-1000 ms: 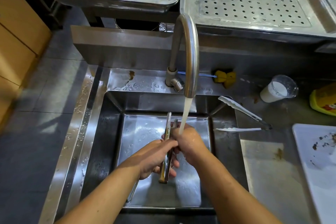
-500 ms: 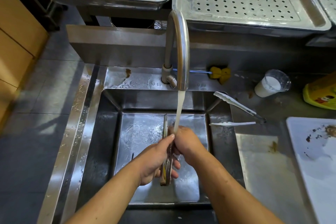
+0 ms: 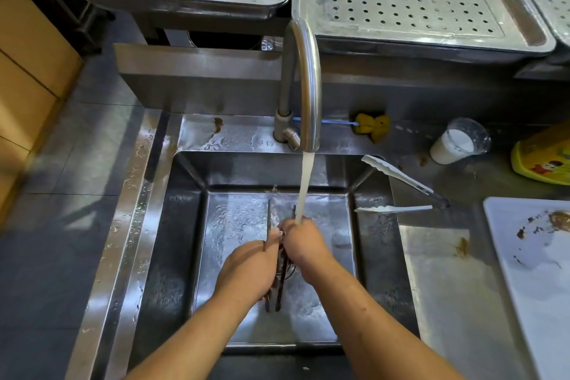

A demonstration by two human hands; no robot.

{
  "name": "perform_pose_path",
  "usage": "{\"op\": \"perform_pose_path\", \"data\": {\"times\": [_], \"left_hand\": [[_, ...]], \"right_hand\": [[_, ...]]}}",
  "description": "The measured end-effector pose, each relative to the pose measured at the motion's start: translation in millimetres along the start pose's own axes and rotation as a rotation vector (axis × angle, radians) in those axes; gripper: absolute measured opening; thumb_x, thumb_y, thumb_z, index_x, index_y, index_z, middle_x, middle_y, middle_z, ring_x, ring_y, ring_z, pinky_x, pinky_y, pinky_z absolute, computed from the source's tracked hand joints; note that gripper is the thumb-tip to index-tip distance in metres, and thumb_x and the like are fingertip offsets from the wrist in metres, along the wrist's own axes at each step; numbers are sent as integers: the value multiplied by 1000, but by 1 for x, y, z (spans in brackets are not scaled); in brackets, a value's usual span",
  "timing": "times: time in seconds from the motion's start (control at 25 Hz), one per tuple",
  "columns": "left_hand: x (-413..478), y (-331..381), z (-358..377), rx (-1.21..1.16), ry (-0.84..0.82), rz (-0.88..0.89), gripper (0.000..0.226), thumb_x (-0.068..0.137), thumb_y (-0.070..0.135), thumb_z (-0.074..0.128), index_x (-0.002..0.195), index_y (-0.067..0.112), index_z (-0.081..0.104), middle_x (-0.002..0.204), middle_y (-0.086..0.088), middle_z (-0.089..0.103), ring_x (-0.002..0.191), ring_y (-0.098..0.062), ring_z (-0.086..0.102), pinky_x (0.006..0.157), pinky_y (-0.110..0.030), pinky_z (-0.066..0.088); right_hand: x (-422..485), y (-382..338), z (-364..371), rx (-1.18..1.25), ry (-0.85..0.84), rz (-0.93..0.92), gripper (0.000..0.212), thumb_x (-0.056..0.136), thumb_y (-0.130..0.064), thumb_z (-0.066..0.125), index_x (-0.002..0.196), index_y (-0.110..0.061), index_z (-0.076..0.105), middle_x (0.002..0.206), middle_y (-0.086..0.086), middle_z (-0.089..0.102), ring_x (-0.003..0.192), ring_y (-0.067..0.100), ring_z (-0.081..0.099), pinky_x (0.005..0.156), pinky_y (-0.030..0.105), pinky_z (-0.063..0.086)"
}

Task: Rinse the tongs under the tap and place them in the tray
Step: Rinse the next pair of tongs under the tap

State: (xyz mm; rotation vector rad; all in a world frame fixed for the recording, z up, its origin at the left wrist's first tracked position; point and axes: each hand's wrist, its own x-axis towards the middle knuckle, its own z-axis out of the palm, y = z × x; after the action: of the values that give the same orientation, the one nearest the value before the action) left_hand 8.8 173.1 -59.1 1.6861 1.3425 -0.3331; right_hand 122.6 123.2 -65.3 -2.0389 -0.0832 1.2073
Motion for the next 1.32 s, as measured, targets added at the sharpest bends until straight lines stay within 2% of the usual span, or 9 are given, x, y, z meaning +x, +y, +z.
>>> {"op": "perform_pose_path", "data": {"times": [0.2,0.36,0.52,0.6,0.68,0.76,0.92,1.12,1.32], "left_hand": [[9,-13,-2,-40,-16,-27,63,96,68,28,75,25,68,63,1,74,61,-19,73,56,-30,49],[10,-8,-5,-153,-108,-80,50,82,72,37,65,41,72,50,13,69,41,-6,62,51,-23,40],[9,-8,-8,-103,-108,-74,50,69,79,34,70,47,72,50,12,71,44,-9,67,41,-17,46],[11,-6,-8,-44,-35,-73,45,74,76,34,73,50,71,50,9,72,54,-17,73,52,-24,55],[14,-2,-8,-85,0,-55,39,82,70,41,76,47,72,52,10,72,56,-18,74,57,-27,58],[20,1,-7,-161,-43,-32,46,85,64,52,75,24,73,53,8,72,51,-18,70,51,-27,54],[19,8,-1,-375,-192,-19,20,89,30,73,97,12,66,60,-2,76,47,-18,70,42,-23,49],[26,23,4,-538,-358,-1,29,100,30,72,102,2,67,67,-12,72,47,-22,59,42,-26,47],[36,44,15,-656,-325,-66,23,107,20,59,95,3,70,64,-14,71,46,-23,62,41,-24,44]], "right_hand": [[-7,1,1,357,-108,73,35,106,-34,54,84,-10,64,54,1,59,50,19,55,56,30,47],[-15,-2,7,668,-123,197,37,110,-38,46,90,-8,56,52,5,50,42,17,47,46,26,42],[-14,-3,8,563,-69,158,25,106,-27,55,91,-6,61,58,4,56,42,16,49,43,26,42],[-12,1,8,285,-56,95,17,101,-23,59,94,-9,64,72,5,64,50,14,57,46,27,46],[-19,7,15,192,-126,123,27,103,-34,55,102,-9,66,81,8,71,60,18,68,52,31,57],[-28,16,19,286,-199,233,45,107,-47,44,110,-8,67,78,12,75,63,27,73,56,41,63],[-36,33,-3,387,-217,298,46,111,-46,35,108,-8,61,59,10,67,40,19,57,40,20,41],[-39,34,-30,416,-227,350,44,110,-39,41,88,-12,70,59,4,64,40,13,48,39,19,34],[-38,44,-39,572,-320,358,38,104,-43,53,103,-12,76,67,6,60,42,10,39,36,17,29]]}}
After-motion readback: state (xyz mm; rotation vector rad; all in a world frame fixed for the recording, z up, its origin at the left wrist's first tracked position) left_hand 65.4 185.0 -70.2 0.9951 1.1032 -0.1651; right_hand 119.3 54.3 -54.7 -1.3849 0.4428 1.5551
